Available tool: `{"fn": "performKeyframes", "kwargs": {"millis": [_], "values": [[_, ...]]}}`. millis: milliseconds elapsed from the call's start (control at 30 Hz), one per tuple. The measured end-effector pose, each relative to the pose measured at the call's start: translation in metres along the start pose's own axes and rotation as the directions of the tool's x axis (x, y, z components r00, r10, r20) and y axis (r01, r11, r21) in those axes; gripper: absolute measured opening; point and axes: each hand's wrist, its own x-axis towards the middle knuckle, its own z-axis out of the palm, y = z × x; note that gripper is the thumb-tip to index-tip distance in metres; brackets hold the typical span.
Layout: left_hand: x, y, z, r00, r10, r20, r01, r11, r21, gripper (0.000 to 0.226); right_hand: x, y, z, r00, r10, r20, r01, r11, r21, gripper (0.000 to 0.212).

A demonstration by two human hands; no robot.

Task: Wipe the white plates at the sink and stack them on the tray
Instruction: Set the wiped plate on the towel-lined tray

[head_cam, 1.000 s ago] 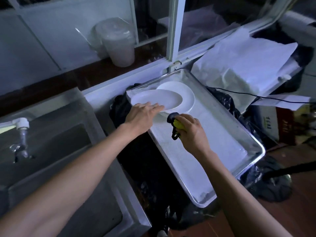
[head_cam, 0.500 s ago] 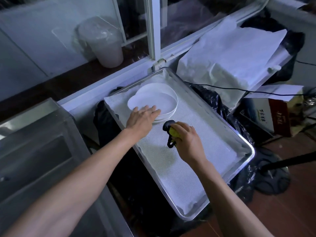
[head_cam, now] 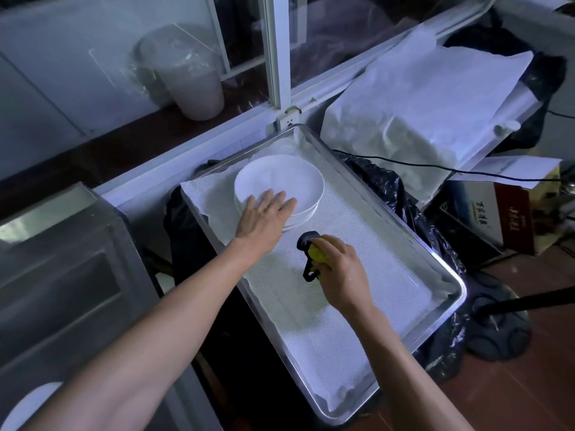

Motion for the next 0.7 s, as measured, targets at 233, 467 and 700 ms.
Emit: {"fn": "performKeyframes", "kwargs": {"millis": [233,467,700], "values": [[0.004,-0.005,0.014,0.996,0.003,0.093,0.001,0.999,-0.044,0.074,0.003,0.006,0.004,1.0,0.024,0.013,-0.024,1.0,0.005,0.043],[0.005,-0.004,0.017,0.995,0.024,0.098,-0.015,0.996,-0.09,0.071,0.005,0.007,0.006,0.999,0.046,0.009,-0.046,0.999,0.012,0.043],[-0.008,-0.007,0.013,0.998,0.044,0.049,-0.035,0.985,-0.169,0.053,0.002,-0.002,0.01,0.999,0.037,-0.003,-0.037,0.999,0.015,0.043]]}}
